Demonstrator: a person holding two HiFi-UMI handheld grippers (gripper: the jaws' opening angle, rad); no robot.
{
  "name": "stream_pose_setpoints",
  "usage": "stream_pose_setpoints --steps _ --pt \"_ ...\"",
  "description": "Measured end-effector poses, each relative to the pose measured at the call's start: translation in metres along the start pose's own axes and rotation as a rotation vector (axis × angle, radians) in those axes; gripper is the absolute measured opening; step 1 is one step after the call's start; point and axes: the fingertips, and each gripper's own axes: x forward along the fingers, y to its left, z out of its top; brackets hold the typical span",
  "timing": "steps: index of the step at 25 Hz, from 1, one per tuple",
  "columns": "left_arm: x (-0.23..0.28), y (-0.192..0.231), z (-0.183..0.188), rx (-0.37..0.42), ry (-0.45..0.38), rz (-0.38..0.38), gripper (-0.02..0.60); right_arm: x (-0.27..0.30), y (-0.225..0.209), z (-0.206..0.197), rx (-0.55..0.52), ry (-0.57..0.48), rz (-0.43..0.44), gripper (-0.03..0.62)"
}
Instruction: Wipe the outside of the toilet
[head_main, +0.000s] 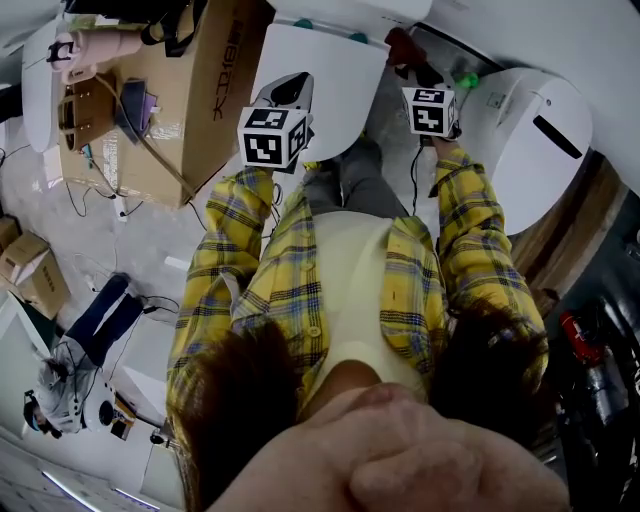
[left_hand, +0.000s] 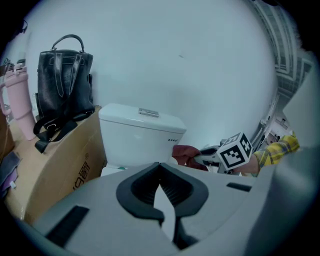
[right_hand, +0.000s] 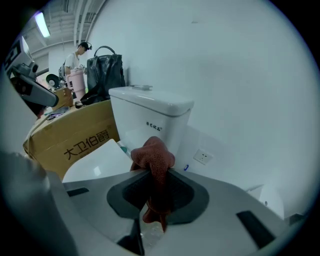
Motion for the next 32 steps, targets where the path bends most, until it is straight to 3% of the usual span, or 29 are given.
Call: stream_pose_setpoints --steps 20,32 --pt "-0.043 0.009 0.019 -0.017 -0.111 0.010 0.009 -0.115 0.064 0.063 -0.017 -0.219 0.102 0.084" --pt "-0.074 0.004 0.032 -0.030 -0.203 0.013 0.009 -0.171 0.081 0.083 0.020 -0.301 0.118 0.084"
